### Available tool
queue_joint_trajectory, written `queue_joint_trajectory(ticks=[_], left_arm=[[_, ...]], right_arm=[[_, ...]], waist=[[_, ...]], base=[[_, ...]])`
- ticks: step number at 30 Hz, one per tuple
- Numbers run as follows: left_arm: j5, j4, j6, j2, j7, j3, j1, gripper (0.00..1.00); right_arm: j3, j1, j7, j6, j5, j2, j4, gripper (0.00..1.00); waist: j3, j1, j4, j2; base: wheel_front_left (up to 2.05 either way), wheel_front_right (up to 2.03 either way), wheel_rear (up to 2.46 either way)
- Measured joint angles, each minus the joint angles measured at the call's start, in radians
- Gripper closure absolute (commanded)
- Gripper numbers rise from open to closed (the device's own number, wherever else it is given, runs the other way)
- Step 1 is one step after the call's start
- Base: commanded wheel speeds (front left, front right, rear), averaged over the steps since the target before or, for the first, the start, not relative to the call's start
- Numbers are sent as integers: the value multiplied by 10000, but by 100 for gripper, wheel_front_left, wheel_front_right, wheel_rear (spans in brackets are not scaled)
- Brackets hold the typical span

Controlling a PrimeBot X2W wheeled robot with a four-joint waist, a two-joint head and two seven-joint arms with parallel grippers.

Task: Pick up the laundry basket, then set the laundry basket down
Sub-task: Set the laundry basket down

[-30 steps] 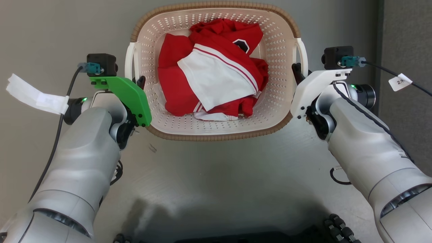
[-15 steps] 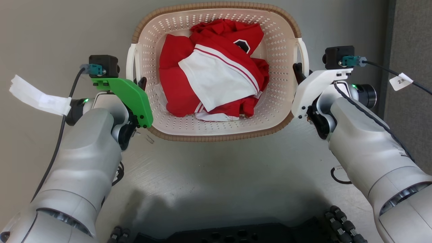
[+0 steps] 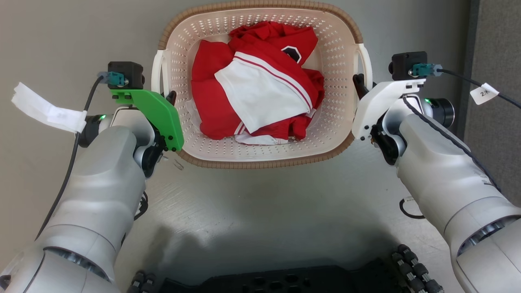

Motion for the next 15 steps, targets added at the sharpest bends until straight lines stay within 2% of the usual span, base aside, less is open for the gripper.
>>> queue_joint_trajectory(ticks=[15], left_arm=[[0,-4,0,12,178,-190,-52,100]], right_arm=[[2,-129,13,265,10,-10,123,100]], waist=[[67,-1,-11,0]], base=[[0,0,0]])
